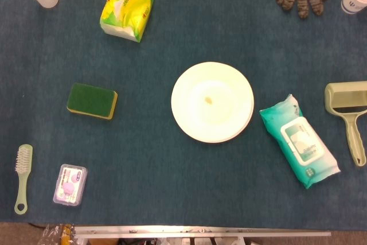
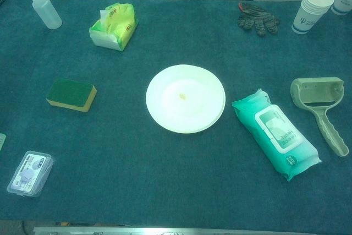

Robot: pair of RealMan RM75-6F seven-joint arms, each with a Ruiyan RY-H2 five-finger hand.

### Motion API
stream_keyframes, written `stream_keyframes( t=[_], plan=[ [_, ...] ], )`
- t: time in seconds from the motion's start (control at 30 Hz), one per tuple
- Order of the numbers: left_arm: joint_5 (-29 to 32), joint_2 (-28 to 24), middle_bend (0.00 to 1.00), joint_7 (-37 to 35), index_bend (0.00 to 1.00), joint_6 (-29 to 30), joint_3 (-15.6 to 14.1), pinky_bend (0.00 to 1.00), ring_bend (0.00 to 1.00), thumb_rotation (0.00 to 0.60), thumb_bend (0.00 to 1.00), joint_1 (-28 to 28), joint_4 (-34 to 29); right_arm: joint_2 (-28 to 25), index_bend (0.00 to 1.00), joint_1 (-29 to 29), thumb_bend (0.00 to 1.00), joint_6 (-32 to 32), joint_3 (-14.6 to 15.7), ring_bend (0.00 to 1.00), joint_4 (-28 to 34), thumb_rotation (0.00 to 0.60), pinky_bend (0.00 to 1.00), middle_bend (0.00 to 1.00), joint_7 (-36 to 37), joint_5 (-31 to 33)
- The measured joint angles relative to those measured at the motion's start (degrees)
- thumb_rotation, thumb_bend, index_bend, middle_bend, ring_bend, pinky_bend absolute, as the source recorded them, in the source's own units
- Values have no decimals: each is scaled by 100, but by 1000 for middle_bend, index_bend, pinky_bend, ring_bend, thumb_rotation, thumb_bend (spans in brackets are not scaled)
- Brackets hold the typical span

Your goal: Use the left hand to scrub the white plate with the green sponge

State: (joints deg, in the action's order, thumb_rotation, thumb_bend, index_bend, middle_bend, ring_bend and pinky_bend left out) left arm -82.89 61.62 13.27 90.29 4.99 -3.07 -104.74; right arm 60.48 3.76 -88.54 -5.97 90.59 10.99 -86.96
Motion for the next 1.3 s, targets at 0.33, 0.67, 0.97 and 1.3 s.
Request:
stream_keyframes(
  t=[0.33,0.67,0.97,1.3],
  plan=[
    [-38,-14,252,-59,270,1,-17,110,102,600,264,12,35,-12,302,-21,325,-27,19,211,38,585,404,315,-29,-24],
    [-178,-129,252,-79,270,-228,-44,110,102,600,264,-128,6,-56,301,10,324,-9,2,210,135,587,404,315,-68,-40],
    [-221,-186,249,-198,271,-733,-98,110,102,600,264,-367,95,-121,301,94,325,82,-42,211,275,586,404,315,-108,-29],
    [-258,-140,233,-141,270,-1873,-187,110,101,590,264,-1024,352,-130,302,164,325,171,-52,211,340,586,405,315,-217,-9]
  ],
)
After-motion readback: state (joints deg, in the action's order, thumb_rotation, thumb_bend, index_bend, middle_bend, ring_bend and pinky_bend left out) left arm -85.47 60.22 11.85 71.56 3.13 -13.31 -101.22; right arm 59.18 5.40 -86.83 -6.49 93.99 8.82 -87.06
